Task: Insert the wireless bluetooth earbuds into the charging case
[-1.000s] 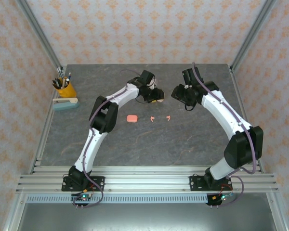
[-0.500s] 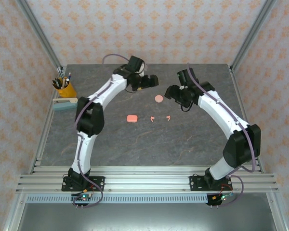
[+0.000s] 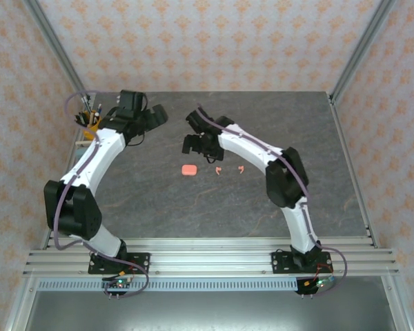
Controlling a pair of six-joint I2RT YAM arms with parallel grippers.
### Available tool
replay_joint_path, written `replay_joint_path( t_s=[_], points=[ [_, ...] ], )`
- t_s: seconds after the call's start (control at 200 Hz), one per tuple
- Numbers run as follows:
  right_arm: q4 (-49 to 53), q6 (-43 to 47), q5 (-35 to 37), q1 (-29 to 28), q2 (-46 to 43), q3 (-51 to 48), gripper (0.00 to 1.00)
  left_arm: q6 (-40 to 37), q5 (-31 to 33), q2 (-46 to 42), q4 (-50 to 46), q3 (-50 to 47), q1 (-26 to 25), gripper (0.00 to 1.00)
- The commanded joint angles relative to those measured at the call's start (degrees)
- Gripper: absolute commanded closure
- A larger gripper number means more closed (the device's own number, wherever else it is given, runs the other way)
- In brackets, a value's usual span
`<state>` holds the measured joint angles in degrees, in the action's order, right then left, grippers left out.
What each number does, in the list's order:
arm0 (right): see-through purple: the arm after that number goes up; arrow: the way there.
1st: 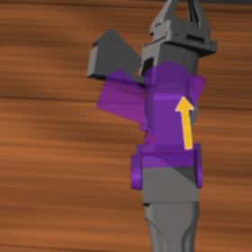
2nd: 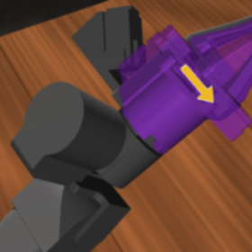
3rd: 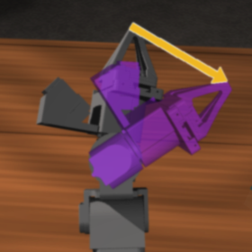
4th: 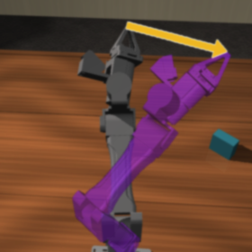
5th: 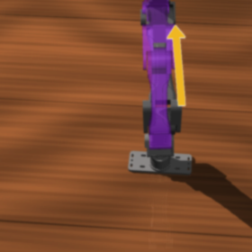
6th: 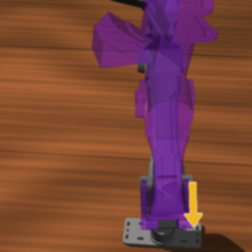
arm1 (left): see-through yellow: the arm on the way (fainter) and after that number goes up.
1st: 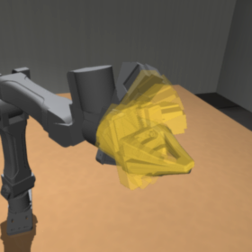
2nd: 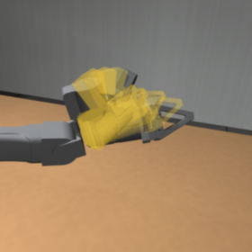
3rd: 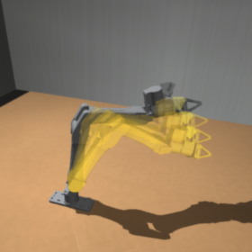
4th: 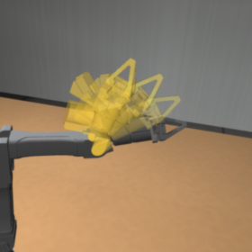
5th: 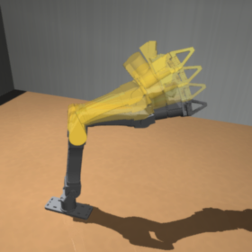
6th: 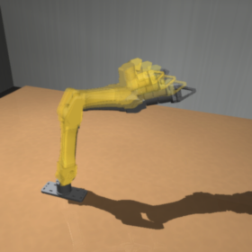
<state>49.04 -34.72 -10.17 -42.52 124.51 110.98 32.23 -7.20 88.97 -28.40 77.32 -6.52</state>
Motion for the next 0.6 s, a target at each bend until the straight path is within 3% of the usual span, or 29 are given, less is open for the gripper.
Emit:
replay_joint_path(
  t_s=[0.0, 0.145, 0.265, 0.596],
  points=[
    [8.2, -1.68, 4.29, -2.03, 5.55, 8.31, 0.01, 4.8, 4.24, -4.3, 3.62, -4.32, 2.39, 0.0],
    [14.88, -1.66, 8.62, -4.77, 13.11, 18.73, 0.01, 5.85, 4.31, -7.23, 3.68, -8.25, 4.26, 0.0],
    [17.48, -3.34, 12.06, -5.55, 16.38, 21.49, 0.01, 5.83, 4.15, -8.75, 4.11, -9.97, 4.68, 0.0],
    [16.5, -3.36, 9.33, -6.43, 20.11, 22.81, 0.09, 6.01, 2.85, -9.78, 4.75, -12.14, 4.77, 0.0]
  ],
)
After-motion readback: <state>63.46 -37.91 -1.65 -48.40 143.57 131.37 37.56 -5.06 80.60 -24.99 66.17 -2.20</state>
